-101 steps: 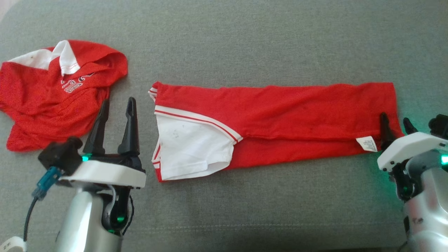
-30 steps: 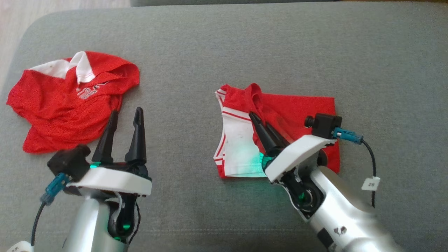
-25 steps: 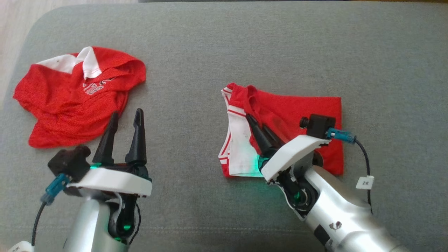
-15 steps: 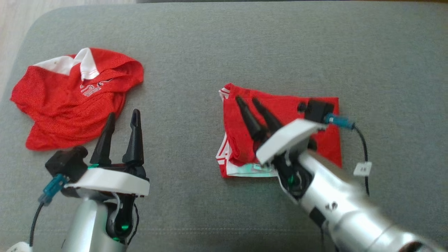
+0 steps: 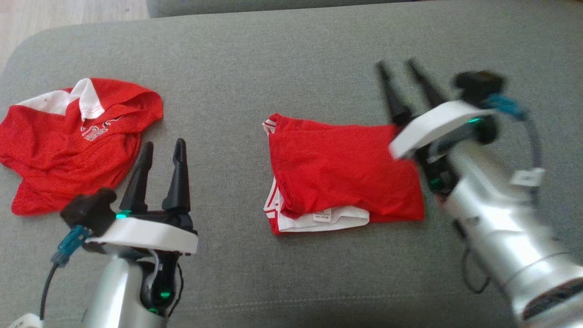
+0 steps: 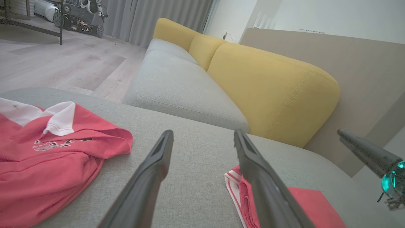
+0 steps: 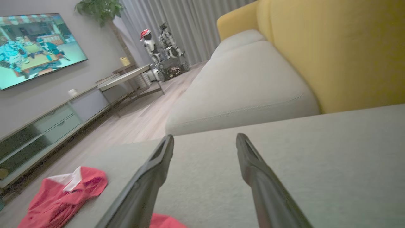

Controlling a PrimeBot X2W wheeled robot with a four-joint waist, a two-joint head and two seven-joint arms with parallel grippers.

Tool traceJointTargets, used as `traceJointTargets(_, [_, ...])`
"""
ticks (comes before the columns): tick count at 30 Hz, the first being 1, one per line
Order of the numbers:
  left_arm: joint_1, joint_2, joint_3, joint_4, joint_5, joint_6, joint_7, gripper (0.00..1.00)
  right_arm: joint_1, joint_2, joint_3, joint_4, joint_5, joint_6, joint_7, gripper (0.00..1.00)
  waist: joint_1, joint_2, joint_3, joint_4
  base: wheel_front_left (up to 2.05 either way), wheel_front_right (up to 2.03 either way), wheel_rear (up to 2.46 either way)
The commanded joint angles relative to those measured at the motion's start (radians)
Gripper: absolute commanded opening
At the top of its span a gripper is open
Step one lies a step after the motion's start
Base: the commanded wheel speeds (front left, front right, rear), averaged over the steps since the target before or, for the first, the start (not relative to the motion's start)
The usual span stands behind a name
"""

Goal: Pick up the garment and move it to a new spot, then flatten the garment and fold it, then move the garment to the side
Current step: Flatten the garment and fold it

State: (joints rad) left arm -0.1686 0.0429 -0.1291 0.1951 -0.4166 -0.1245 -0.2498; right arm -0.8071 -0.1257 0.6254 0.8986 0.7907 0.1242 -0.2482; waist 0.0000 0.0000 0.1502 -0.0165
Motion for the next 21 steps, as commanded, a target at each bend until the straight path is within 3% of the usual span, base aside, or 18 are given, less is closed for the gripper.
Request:
traceJointTargets(1, [-0.032, 0.007, 0.024, -0.037, -0.002, -0.006, -0.012, 1.0, -0.002, -0.003, -0.012, -0.035, -0.013, 0.007, -0.013, 1.0, 0.0, 0.0, 0.001, 0.0, 0.0, 0.0, 0.0])
traceJointTargets(8, [-0.008, 0.007, -0.024, -0.036, 0.004, -0.006, -0.012, 1.0, 0.204, -0.068, -0.286, -0.266, -0.328, 0.007, -0.013, 1.0, 0.0, 0.0, 0.002, 0.0, 0.0, 0.0, 0.0])
traceJointTargets(9, [0.0, 0.007, -0.039, -0.028, 0.004, -0.006, -0.012, 1.0, 0.273, -0.063, -0.358, -0.343, -0.417, 0.007, -0.013, 1.0, 0.0, 0.0, 0.002, 0.0, 0.0, 0.0, 0.0])
traceJointTargets(14, [0.011, 0.007, -0.047, -0.028, 0.027, -0.005, -0.012, 1.0, 0.428, -0.012, -0.511, -0.504, -0.572, 0.007, -0.013, 1.0, 0.0, 0.0, 0.007, 0.003, 0.0, 0.0, 0.0])
traceJointTargets(21, [0.028, 0.007, -0.021, -0.048, 0.079, 0.005, -0.012, 1.0, 0.549, 0.053, -0.601, -0.619, -0.677, 0.007, -0.013, 1.0, 0.0, 0.0, 0.007, 0.006, 0.0, 0.0, 0.0])
